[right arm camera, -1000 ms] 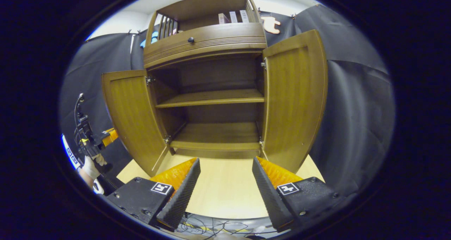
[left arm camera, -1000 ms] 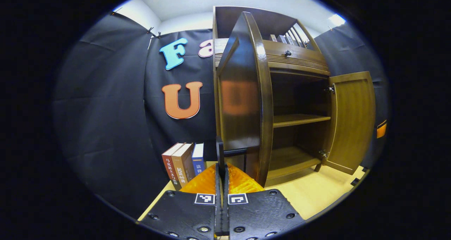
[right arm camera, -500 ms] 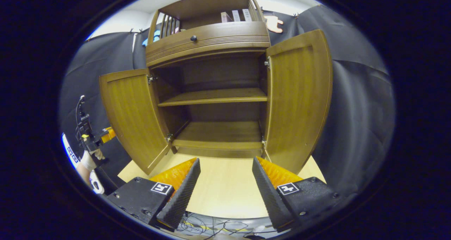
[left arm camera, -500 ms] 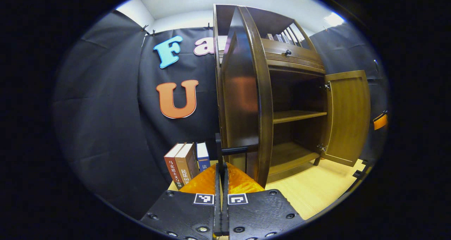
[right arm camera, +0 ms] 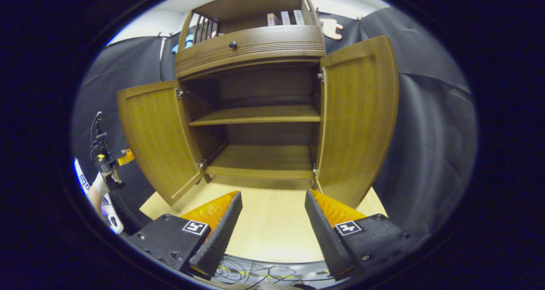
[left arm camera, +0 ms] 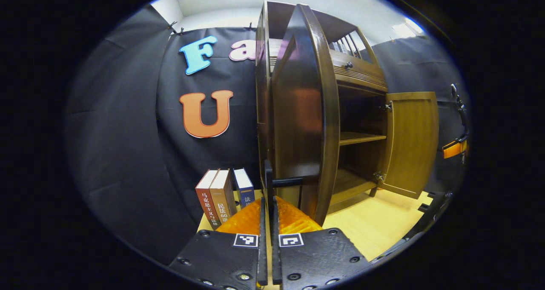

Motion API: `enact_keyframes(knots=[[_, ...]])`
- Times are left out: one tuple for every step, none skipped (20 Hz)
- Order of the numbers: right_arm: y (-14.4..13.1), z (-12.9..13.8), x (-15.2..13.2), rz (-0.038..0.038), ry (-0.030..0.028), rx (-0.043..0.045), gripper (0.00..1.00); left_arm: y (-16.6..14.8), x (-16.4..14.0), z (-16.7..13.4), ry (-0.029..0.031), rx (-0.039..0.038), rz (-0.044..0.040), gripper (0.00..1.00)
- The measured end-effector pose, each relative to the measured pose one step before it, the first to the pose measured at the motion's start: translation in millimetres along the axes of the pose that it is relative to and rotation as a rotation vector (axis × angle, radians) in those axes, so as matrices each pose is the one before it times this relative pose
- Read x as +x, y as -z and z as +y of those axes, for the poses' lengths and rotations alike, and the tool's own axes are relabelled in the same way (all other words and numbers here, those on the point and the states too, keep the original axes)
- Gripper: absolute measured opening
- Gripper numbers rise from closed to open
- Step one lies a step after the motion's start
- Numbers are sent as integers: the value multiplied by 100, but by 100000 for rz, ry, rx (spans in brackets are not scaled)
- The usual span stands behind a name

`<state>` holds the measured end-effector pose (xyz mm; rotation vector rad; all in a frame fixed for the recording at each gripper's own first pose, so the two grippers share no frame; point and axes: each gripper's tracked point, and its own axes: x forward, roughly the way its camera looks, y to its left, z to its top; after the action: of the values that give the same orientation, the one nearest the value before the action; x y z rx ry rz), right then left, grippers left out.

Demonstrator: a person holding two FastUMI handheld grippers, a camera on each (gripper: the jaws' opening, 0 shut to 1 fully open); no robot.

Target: Open the right door of the double-door shoe cabinet with the right hand, and open the left door with the left hand.

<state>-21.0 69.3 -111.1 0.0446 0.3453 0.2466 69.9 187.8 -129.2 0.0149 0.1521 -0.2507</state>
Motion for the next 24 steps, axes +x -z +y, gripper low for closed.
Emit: enact_keyframes(knots=[[22,3,50,134,-111,23,94,871,-212,411,529,347,3445,10],[-91,-21,-14,-54,-133,183,94,310,-464,477,179,463,1209,23],[108,33,-29,-143,-498,-25,94,170,-641,148,98,273,287,35],[-160,5,36,-523,66,-660,94,198,-784,324,-260,-44,383,48],[-163,-116,20,-774,593,-1144,94,429,-734,152,-904,-52,1164,89],[-178,-190,132,-725,561,-1307,94,348,-784,86,-1669,-270,1239,91],[-95,-27,90,-652,236,-1105,94,-61,-1019,-157,-2477,18,90,87],[-296,42,181,-583,68,-488,94,-542,-1209,-250,-3050,549,-803,84],[-174,115,63,-656,-229,-135,94,-698,-873,-467,-3889,662,-1760,100],[-243,110,218,-733,-26,-35,94,-283,-828,-240,-5239,757,547,96],[-214,174,196,-723,-289,-99,94,-447,-902,-606,-4126,1362,37,95],[-249,89,283,-452,-14,127,94,-1038,-786,-792,-4450,1307,-1488,95],[-216,179,247,-497,-668,304,94,-1384,-534,-1196,-1389,523,-3106,95],[-272,150,317,-392,-567,266,94,-1432,-691,-1645,-550,37,-2150,95],[-236,194,245,-510,-465,192,94,-1124,-258,-1588,-169,695,-958,95],[-338,116,99,-944,-261,438,94,-1120,-47,-1607,243,-58,-2119,94],[-271,31,162,-932,142,359,94,-1362,75,-2193,2289,-1434,-3749,96],[-352,-53,69,-911,475,363,94,-1136,504,-2631,2994,-2583,-1741,96],[-179,-145,60,-635,560,250,94,-400,593,-2119,2259,-1783,463,96],[-394,-139,22,-889,438,408,94,240,314,-1485,500,-1125,1227,96],[-311,-302,-143,-980,812,245,94,179,395,-1243,376,-949,1719,96],[-478,-411,-123,-1167,1149,-23,94,178,439,-1264,512,-1884,1167,96],[-451,-437,-174,-1601,1312,-116,94,252,367,-1069,646,-1692,1011,96],[-526,-457,-235,-1691,1296,-234,94,397,260,-659,-559,-1313,940,96]])
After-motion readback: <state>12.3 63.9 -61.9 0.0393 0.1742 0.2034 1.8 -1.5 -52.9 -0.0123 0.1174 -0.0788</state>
